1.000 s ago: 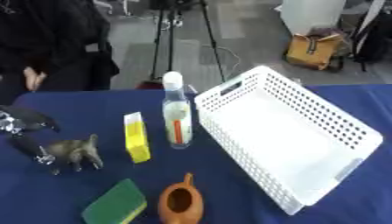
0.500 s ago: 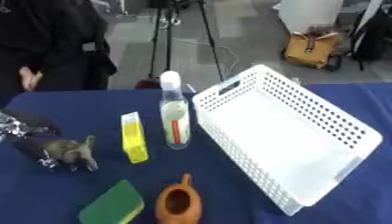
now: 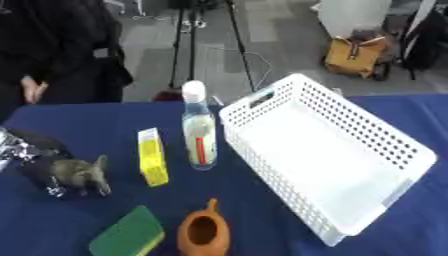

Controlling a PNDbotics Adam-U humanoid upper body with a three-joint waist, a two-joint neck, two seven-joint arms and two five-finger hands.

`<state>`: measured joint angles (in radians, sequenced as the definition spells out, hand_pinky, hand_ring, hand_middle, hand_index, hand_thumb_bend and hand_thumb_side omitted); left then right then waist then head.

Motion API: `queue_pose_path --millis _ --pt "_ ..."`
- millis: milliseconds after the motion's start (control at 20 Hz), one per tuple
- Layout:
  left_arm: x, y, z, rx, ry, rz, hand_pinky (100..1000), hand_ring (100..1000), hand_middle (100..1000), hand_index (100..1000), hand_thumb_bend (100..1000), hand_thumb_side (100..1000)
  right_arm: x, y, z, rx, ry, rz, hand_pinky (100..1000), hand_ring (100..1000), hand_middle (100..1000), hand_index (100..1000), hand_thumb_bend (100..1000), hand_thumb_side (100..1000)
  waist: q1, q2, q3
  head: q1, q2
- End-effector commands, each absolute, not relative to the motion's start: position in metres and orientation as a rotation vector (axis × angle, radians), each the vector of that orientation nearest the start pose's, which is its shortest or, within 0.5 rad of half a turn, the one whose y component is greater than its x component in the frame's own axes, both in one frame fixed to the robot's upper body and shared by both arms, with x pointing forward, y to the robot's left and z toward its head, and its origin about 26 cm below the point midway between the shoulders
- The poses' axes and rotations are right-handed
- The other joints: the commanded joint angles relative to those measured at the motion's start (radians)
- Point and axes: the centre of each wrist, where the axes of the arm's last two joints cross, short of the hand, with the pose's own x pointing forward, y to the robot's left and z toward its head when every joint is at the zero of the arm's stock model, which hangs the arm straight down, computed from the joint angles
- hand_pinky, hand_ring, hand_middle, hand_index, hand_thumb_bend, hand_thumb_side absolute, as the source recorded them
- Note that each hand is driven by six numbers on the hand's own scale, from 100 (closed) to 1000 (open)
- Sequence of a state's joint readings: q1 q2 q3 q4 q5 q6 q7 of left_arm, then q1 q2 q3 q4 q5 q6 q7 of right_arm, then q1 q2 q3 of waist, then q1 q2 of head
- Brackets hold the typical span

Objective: Pick up objects on the table and place them in the box.

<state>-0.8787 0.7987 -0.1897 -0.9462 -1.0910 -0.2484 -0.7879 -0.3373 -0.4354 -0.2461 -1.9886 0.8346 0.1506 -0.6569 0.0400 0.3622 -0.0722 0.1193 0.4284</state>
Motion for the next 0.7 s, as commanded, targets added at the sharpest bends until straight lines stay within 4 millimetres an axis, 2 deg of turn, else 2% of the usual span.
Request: queue_pose_path --millis 50,400,550,700 --pt "0.4369 0.4109 0.2654 1.084 -0.631 -1.731 1000 1000 951 1000 589 709 0.2911 -0.3326 0.2494 2.196 2.610 0.173 632 658 577 570 100 582 0.000 -0.021 0.003 -0.003 -0.004" --pt "0.4386 0.4072 0.2677 1.127 -0.677 -1.723 1000 987 873 1000 498 738 0.2912 -0.3323 0.2488 2.201 2.611 0.181 633 658 576 567 100 580 0.002 -0.023 0.002 -0.004 -0.007" --pt "0.4399 0.4064 0.2671 1.131 -0.670 -1.722 1000 945 837 942 460 742 0.2913 -0.3321 0.2489 2.199 2.611 0.187 631 658 576 569 100 581 0.002 -0.023 0.002 -0.004 -0.007" --pt "0.4407 0.4067 0.2660 1.130 -0.659 -1.722 1000 937 822 926 456 740 0.2913 -0.3321 0.2490 2.198 2.610 0.189 632 658 576 570 100 580 0.003 -0.022 0.000 -0.004 -0.007"
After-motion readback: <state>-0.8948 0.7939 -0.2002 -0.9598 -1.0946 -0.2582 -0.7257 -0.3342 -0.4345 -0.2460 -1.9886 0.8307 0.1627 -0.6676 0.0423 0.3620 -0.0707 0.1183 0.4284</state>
